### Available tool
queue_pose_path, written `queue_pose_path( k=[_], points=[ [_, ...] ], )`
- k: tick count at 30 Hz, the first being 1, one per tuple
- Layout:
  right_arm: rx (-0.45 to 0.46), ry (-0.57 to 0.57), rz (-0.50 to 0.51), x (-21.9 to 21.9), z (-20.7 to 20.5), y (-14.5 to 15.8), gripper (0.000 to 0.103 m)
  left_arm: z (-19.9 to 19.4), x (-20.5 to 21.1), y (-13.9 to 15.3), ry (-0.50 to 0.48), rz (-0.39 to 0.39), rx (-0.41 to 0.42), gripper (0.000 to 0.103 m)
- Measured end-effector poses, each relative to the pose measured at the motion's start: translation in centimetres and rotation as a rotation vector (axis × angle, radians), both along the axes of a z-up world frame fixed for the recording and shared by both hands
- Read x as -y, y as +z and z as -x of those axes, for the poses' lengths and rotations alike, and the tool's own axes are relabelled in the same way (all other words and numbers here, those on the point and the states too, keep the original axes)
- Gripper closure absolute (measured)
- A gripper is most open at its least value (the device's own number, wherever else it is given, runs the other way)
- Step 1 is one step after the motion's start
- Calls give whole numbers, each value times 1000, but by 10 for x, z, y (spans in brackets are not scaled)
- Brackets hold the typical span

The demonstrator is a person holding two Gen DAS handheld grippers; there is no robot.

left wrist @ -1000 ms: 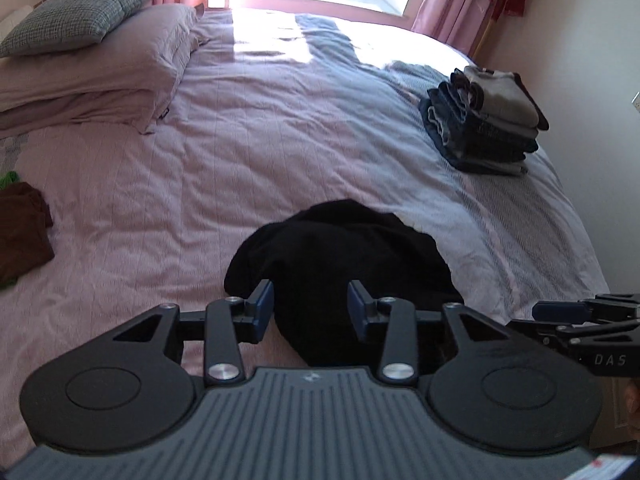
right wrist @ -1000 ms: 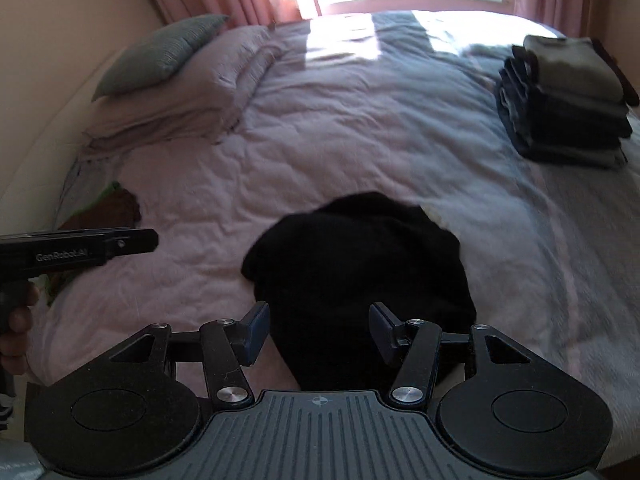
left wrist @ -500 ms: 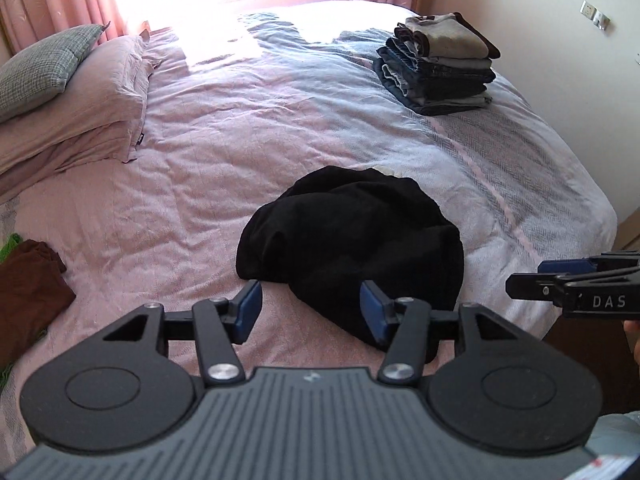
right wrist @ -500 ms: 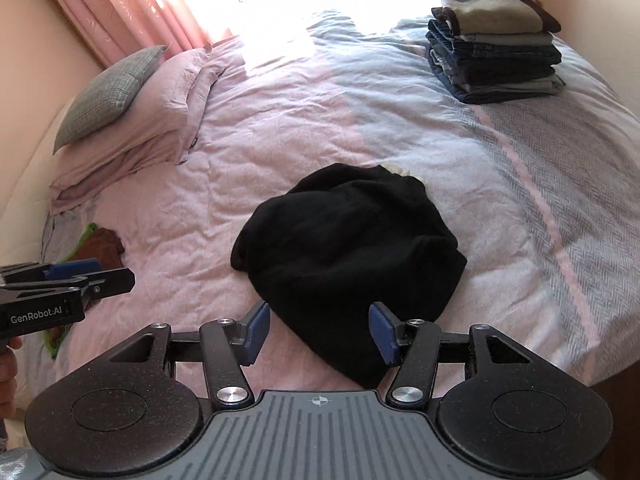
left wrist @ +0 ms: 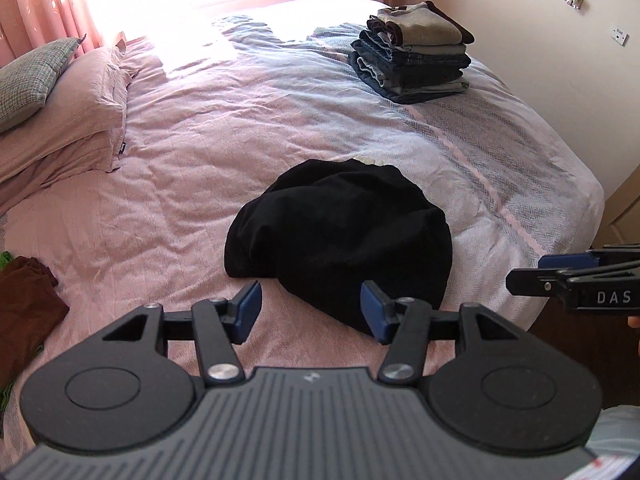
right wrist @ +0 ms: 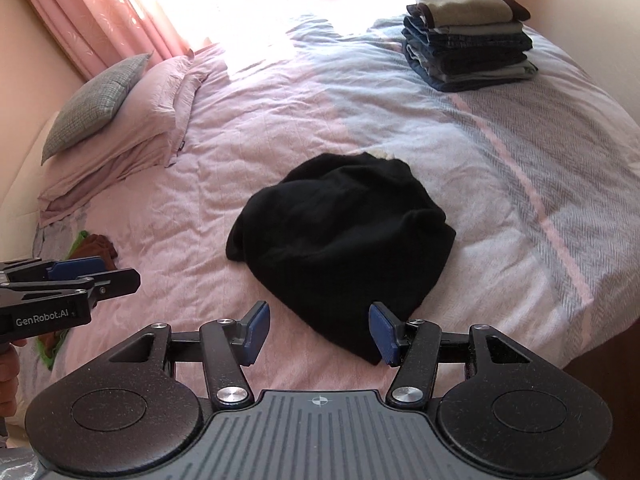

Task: Fold large clothes
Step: 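Lower the left tool onto the black garment and close on it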

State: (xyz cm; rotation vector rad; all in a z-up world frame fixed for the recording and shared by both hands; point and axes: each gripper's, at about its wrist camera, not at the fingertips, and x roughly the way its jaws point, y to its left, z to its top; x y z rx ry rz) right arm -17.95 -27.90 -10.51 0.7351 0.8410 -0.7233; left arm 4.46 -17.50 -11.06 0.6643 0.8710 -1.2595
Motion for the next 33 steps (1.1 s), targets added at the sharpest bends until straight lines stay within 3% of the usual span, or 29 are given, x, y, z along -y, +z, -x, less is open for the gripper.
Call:
queue_pose_path(
  k=[7,14,21,28,33],
  points=[
    [25,132,10,65,19,-4,51,31,49,-4,101,-2,28,52],
    [16,332,23,142,57,-1,51,93,100,-4,264,-41,23,50],
    [2,474,-11,191,88,-15,51,148,128,-9,412,-61,23,50],
    [0,534,-50,220,96,-34,51,170,129,-26,515,-120,34,41],
    [0,491,-56,243,104,-53,51,172,124,-71,564,-185,2,41]
  ],
)
